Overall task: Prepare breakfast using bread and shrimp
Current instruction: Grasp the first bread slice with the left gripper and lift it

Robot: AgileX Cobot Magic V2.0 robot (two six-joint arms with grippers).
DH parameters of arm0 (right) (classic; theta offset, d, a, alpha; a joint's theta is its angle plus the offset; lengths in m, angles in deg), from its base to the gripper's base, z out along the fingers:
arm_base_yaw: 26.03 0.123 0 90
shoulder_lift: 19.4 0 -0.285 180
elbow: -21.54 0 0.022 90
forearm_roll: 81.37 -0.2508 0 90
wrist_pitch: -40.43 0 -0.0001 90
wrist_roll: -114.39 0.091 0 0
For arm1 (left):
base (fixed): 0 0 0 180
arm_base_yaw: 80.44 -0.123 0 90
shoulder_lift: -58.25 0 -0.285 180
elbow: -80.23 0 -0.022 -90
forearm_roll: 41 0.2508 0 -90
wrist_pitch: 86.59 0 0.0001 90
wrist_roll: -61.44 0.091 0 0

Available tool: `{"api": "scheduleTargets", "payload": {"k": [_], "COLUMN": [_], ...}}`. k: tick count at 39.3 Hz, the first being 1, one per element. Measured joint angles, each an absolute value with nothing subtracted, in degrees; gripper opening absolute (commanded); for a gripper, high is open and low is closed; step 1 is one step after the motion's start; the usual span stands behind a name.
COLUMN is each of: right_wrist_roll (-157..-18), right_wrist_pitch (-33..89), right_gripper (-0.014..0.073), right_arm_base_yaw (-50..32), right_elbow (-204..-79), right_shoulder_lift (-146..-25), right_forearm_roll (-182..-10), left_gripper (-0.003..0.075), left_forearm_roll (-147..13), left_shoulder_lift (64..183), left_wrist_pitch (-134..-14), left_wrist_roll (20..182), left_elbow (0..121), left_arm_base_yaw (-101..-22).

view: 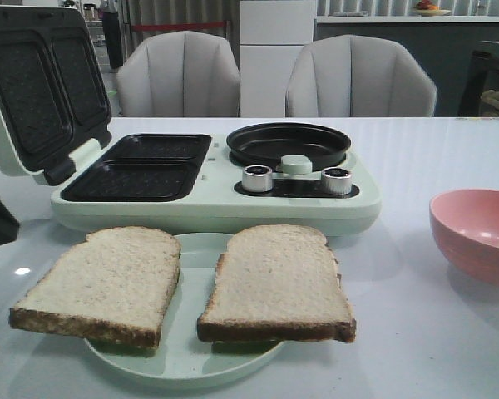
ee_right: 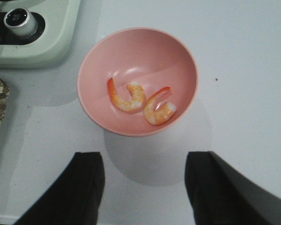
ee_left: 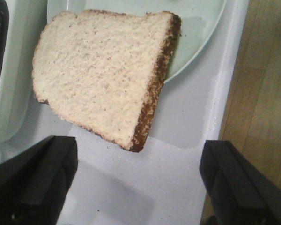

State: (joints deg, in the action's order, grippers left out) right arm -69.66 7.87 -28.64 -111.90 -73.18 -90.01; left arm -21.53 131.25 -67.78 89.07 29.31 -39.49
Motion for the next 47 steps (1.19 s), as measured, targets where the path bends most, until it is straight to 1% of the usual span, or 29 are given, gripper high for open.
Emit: {"api": "scheduleTargets", "payload": {"k": [5, 9, 12, 18, 23, 27, 36, 40, 43, 47], "right_wrist_roll": [-69.7, -69.7, -69.7, -69.7, -69.7, -69.7, -69.7, -69.7, -69.7, -69.7], "right_wrist_pitch": [7.9, 7.9, 7.9, 7.9, 7.9, 7.9, 7.9, 7.9, 7.9, 7.9], "right_gripper": [0.0497, 0.0497, 0.0497, 0.0497, 0.0497, 0.0497, 0.0497, 0.0497, 0.0497, 0.0497], "right_arm_base_yaw": [-28.6, -28.6, -28.6, -28.6, -28.6, -28.6, -28.6, -28.6, -28.6, -28.6], "right_elbow": [-111.9, -111.9, -111.9, -111.9, -111.9, -111.9, -111.9, -111.9, -111.9, -111.9], "right_shoulder_lift": [-73.2, -73.2, -73.2, -73.2, -73.2, -73.2, -73.2, -73.2, -73.2, -73.2], "right_forearm_roll": [-90.0, -90.0, -90.0, -90.0, -90.0, -90.0, -90.0, -90.0, -90.0, -90.0], "left_gripper": [0.0581, 0.0581, 0.0581, 0.0581, 0.0581, 0.0581, 0.0579, 0.0548, 0.0504, 0.0423], "left_forearm_roll": [-19.1, -15.1, -9.2, 9.1, 20.5, 25.2, 30.7, 34.8, 37.8, 39.9], "left_shoulder_lift": [134.4, 136.3, 136.8, 138.2, 140.7, 143.4, 149.7, 152.1, 153.4, 154.5], "left_wrist_pitch": [-68.2, -68.0, -66.5, -59.7, -57.3, -57.2, -56.6, -55.8, -55.5, -55.0], "left_wrist_roll": [88.7, 85.3, 79.3, 58.5, 45.2, 41.2, 36.4, 31.1, 27.0, 24.2], "left_elbow": [30.8, 31.5, 31.6, 31.6, 31.7, 31.9, 32.0, 32.0, 32.1, 32.3], "left_arm_base_yaw": [-39.3, -37.7, -35.0, -28.3, -25.9, -25.7, -25.5, -25.5, -25.5, -25.5]}}
